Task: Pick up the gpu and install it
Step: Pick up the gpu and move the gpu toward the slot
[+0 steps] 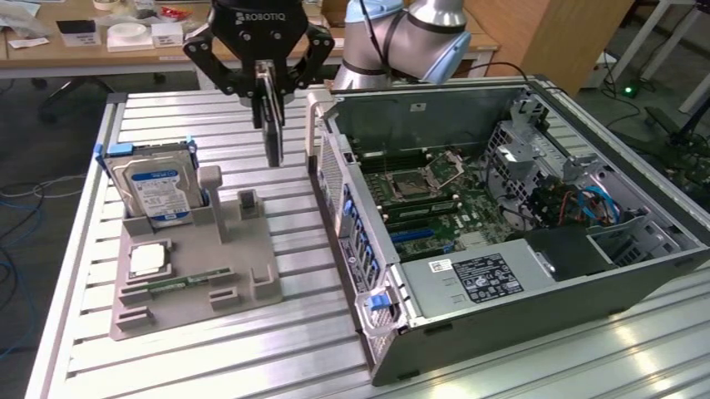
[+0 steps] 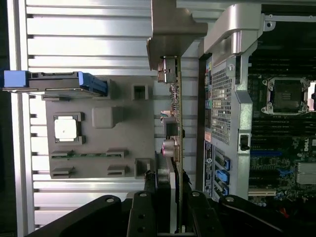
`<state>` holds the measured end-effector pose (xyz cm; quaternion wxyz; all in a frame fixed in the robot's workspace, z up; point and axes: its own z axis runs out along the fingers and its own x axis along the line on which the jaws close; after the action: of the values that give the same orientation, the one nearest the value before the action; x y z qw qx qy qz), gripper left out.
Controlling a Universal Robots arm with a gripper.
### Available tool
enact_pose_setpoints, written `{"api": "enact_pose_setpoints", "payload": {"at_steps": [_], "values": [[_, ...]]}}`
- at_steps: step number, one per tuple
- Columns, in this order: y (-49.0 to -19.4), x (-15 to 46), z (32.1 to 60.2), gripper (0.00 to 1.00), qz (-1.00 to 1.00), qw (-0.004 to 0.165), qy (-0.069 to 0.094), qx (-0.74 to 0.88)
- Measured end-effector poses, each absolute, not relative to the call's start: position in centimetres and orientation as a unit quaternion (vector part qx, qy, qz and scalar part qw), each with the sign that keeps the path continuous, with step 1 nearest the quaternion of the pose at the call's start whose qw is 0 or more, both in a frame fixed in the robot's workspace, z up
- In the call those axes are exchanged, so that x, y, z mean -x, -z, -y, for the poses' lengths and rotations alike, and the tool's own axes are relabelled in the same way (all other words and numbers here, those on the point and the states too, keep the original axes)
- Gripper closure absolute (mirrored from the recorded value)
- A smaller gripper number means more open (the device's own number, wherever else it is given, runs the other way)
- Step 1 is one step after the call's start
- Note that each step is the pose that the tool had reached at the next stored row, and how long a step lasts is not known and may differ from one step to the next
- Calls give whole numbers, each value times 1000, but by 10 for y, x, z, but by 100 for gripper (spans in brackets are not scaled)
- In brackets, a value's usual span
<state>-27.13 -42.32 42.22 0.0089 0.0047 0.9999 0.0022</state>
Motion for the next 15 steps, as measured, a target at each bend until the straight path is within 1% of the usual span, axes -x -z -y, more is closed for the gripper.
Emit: {"api": "enact_pose_setpoints", "payload": {"at_steps": [15], "values": [[-422, 227, 423, 72, -1000, 9, -2, -5]]}}
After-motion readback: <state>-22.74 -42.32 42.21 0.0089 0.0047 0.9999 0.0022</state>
